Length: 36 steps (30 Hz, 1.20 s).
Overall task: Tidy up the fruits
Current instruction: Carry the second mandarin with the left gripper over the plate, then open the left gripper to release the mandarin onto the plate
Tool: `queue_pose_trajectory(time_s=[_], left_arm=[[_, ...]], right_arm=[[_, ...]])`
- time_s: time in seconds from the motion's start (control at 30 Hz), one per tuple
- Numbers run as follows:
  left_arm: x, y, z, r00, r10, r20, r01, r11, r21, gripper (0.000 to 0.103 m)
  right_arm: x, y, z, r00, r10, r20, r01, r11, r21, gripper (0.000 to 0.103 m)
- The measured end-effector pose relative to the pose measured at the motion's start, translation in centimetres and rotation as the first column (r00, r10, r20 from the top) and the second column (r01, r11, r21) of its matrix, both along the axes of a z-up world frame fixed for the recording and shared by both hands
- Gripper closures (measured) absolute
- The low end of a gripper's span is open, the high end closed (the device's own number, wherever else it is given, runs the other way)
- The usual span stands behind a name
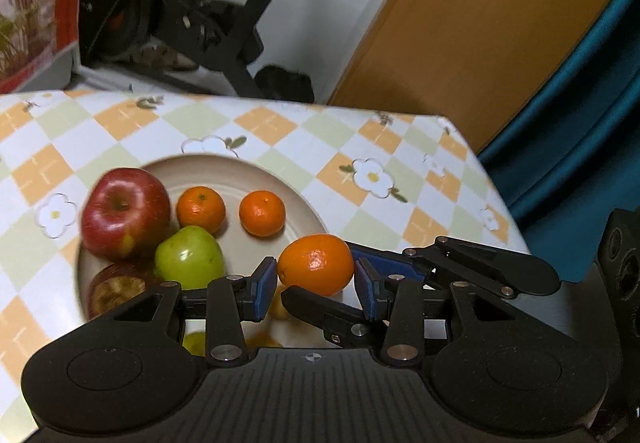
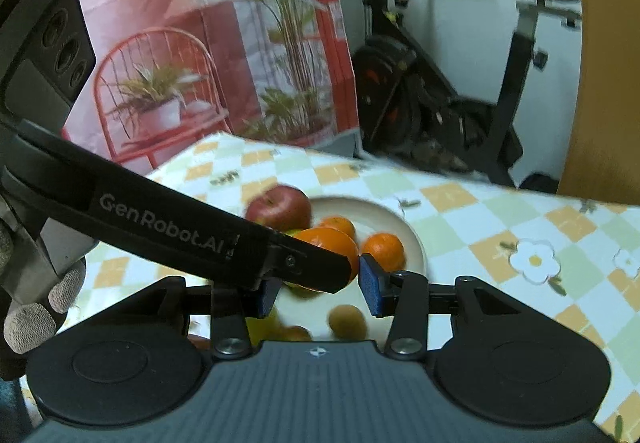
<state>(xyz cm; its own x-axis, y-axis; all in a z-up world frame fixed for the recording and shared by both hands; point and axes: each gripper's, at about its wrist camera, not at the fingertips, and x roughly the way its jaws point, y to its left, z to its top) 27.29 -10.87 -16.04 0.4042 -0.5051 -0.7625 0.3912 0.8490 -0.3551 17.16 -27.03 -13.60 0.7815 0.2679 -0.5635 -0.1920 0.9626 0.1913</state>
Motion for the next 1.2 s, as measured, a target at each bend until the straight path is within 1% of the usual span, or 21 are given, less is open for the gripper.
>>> queue_pose_trajectory(time_s=[0.2, 0.4, 0.5, 0.6, 0.67, 0.77, 0.93, 1.03, 1.13, 1.2], left_arm=[[2.3, -1.0, -2.4, 0.999, -0.005, -0.044, 0.006, 1.0, 0.01, 0.058], [3.7, -0.3, -3.4, 0.998, 0.003, -0.058, -0.002, 1.0, 0.009, 0.058], [3.8, 0.0, -3.2, 0.999, 0.003, -0.038, -0.003, 1.0, 0.016, 0.058], [3.8, 0.6, -2.7, 0.999, 0.011, -0.033, -0.011, 1.0, -0.011, 0.058], [3.7, 1.0, -2.1, 1.0, 0.019, -0.012, -0.019, 1.0, -0.009, 0.058], [3.6, 1.5, -1.1, 0.999, 0.03, 0.031, -0.03, 1.0, 0.004, 0.058], [3.9, 2.3, 0.4, 0.995, 0.059, 0.078, -0.06, 0.998, 0.018, 0.058], [3.9, 2.4, 0.7, 0.993, 0.073, 0.089, -0.076, 0.997, 0.028, 0.058], [3.6, 2.5, 1.0, 0.992, 0.078, 0.1, -0.083, 0.996, 0.039, 0.058], [3.3, 2.6, 1.3, 0.99, 0.082, 0.111, -0.088, 0.995, 0.043, 0.058]], right_arm=[[2.4, -2.0, -2.2, 0.996, -0.021, -0.083, 0.022, 1.0, 0.004, 0.058], [4.2, -2.2, -3.1, 0.992, 0.008, -0.128, -0.009, 1.0, -0.004, 0.058], [5.0, -2.0, -3.3, 0.99, 0.013, -0.14, -0.015, 1.0, -0.016, 0.058], [5.5, -1.8, -3.6, 0.988, 0.013, -0.152, -0.016, 1.0, -0.02, 0.058], [5.9, -1.8, -3.7, 0.988, 0.006, -0.154, -0.011, 1.0, -0.029, 0.058], [6.5, -1.8, -3.7, 0.989, -0.006, -0.149, 0.004, 1.0, -0.016, 0.06], [7.9, -1.2, -3.8, 0.991, -0.015, -0.131, 0.012, 1.0, -0.02, 0.062], [8.3, -0.7, -3.9, 0.992, -0.014, -0.124, 0.01, 1.0, -0.03, 0.064], [8.4, -0.4, -3.8, 0.993, -0.022, -0.116, 0.017, 0.999, -0.043, 0.064], [7.9, -0.4, -3.3, 0.995, -0.027, -0.094, 0.023, 0.999, -0.038, 0.063]])
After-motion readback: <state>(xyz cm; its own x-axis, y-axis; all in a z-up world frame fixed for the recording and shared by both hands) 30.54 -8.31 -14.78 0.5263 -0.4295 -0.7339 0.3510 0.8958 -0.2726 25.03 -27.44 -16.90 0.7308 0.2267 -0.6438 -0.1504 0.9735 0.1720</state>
